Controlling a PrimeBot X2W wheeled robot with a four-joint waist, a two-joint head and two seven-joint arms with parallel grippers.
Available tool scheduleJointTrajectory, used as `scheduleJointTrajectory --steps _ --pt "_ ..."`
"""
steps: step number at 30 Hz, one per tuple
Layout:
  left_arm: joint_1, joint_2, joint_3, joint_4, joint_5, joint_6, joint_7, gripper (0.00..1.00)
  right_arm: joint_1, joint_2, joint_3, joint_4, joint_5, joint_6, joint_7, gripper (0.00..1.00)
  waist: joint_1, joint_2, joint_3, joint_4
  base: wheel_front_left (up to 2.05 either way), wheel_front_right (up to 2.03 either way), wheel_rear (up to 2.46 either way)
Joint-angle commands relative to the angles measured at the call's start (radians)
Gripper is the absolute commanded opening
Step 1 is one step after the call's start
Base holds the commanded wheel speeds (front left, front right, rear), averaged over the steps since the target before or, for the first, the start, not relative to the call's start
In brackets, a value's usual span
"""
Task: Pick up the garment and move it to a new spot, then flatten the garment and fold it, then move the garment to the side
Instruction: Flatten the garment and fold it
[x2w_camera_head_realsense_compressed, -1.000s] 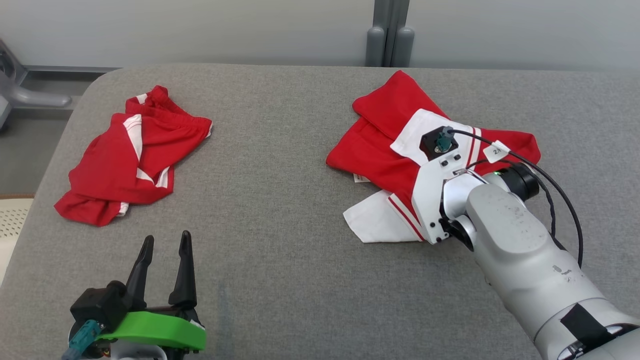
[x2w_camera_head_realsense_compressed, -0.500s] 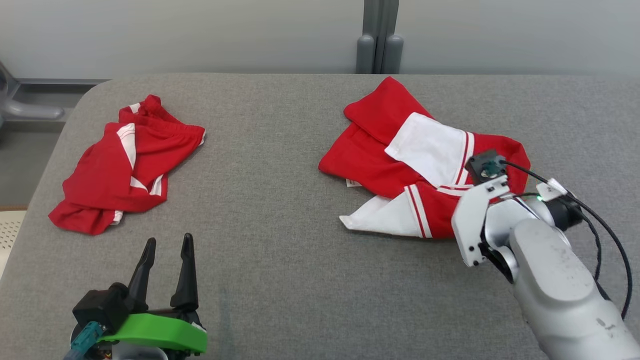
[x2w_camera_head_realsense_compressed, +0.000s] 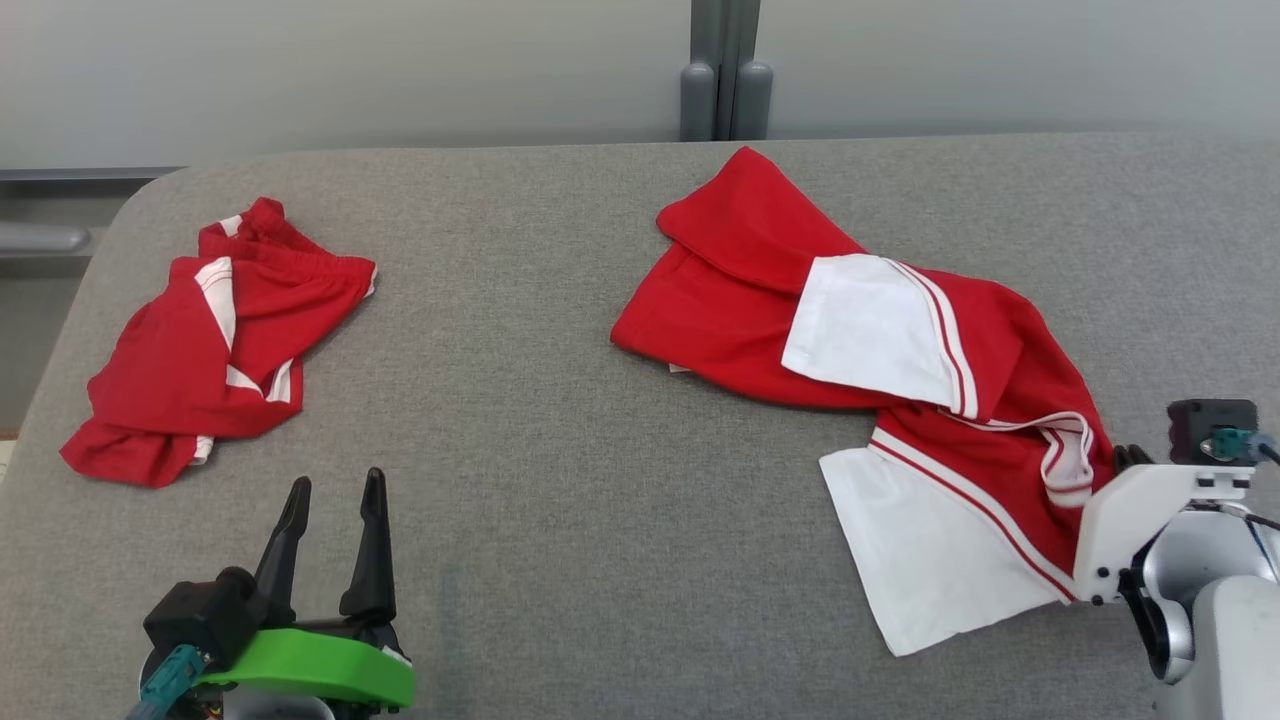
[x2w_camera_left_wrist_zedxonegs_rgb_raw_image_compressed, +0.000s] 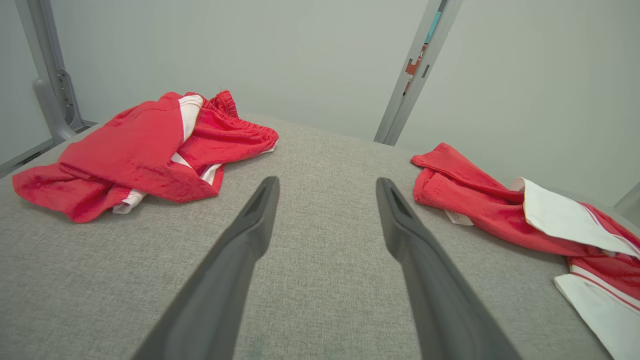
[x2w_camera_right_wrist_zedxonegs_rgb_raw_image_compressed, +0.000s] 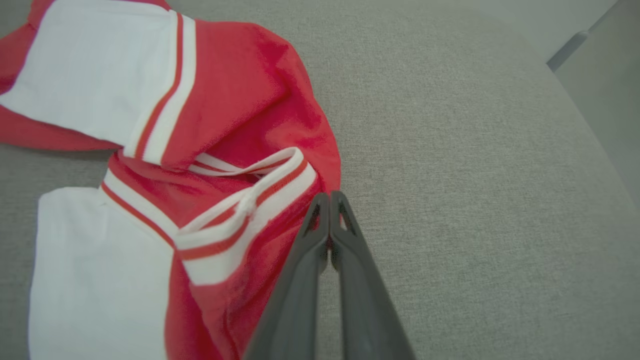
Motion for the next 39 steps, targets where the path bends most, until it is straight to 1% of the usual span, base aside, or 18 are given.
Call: scheduleJointTrajectory --steps 1,4,7,9,12,14,16,18,20,26,32,33,34,35,39 --pt "-0.019 0.000 -0.001 -0.001 0.000 -0.004 -0.001 1.00 0.012 0.000 -0.024 -0.016 -0.009 -0.002 0.001 1.00 0.0000 0.0000 0.003 -0.002 0.00 0.00 0.00" --pt "-0.018 -0.001 -0.003 0.002 0.000 -0.004 -0.001 1.00 0.006 0.005 -0.053 -0.046 0.000 -0.002 -0.014 1.00 0.0000 0.0000 0.002 -0.002 0.00 0.00 0.00" --pt "-0.018 -0.002 -0.002 0.003 0.001 -0.004 -0.001 1.00 -0.020 0.004 -0.031 -0.087 0.011 -0.002 -0.036 1.00 0.0000 0.0000 0.001 0.002 0.00 0.00 0.00" --pt "-0.017 -0.002 -0.001 0.004 0.001 -0.005 -0.001 1.00 -0.026 0.006 0.026 -0.104 0.016 -0.001 -0.037 1.00 0.0000 0.0000 -0.001 0.005 0.00 0.00 0.00" --pt "-0.016 -0.004 0.002 0.001 0.002 -0.005 -0.001 1.00 -0.038 0.004 0.146 -0.095 -0.002 -0.001 -0.010 1.00 0.0000 0.0000 0.001 0.008 0.00 0.00 0.00" --pt "-0.017 -0.004 0.005 0.000 0.001 -0.005 -0.001 1.00 -0.055 -0.001 0.235 -0.054 -0.022 -0.001 0.015 1.00 0.0000 0.0000 0.004 0.008 0.00 0.00 0.00" --pt "-0.019 -0.005 0.007 -0.003 0.002 -0.005 -0.001 1.00 -0.075 -0.026 0.299 -0.004 -0.042 -0.002 0.028 1.00 0.0000 0.0000 0.009 0.010 0.00 0.00 0.00" --pt "-0.025 -0.006 0.008 -0.005 0.004 -0.005 -0.001 1.00 -0.103 -0.054 0.347 0.046 -0.070 -0.002 0.021 1.00 0.0000 0.0000 0.014 0.011 0.00 0.00 0.00" --pt "-0.029 -0.005 0.010 -0.006 0.006 -0.006 -0.001 1.00 -0.133 -0.069 0.371 0.097 -0.085 -0.002 0.008 1.00 0.0000 0.0000 0.019 0.011 0.00 0.00 0.00" --pt "-0.034 -0.005 0.012 -0.009 0.014 -0.006 -0.001 1.00 -0.210 -0.099 0.397 0.246 -0.103 -0.002 -0.021 1.00 0.0000 0.0000 0.029 0.014 0.00 0.00 0.00" --pt "-0.036 -0.001 0.014 -0.011 0.017 -0.007 -0.001 1.00 -0.259 -0.096 0.369 0.329 -0.087 -0.002 -0.060 1.00 0.0000 0.0000 0.036 0.013 0.00 0.00 0.00" --pt "-0.036 -0.001 0.014 -0.012 0.017 -0.007 -0.001 1.00 -0.268 -0.091 0.358 0.332 -0.083 -0.002 -0.073 0.73 0.0000 0.0000 0.037 0.013 0.00 0.00 0.00" --pt "-0.036 0.000 0.014 -0.013 0.018 -0.007 -0.001 1.00 -0.279 -0.086 0.344 0.335 -0.078 -0.002 -0.086 0.34 0.0000 0.0000 0.039 0.011 0.00 0.00 0.00" --pt "-0.036 0.002 0.015 -0.014 0.018 -0.007 -0.001 1.00 -0.286 -0.081 0.335 0.335 -0.069 -0.002 -0.098 0.00 0.0000 0.0000 0.040 0.010 0.00 0.00 0.00" --pt "-0.039 0.008 0.016 -0.017 0.020 -0.006 -0.001 1.00 -0.330 -0.075 0.278 0.316 -0.059 -0.002 -0.154 0.00 0.0000 0.0000 0.048 0.003 0.00 0.00 0.00"
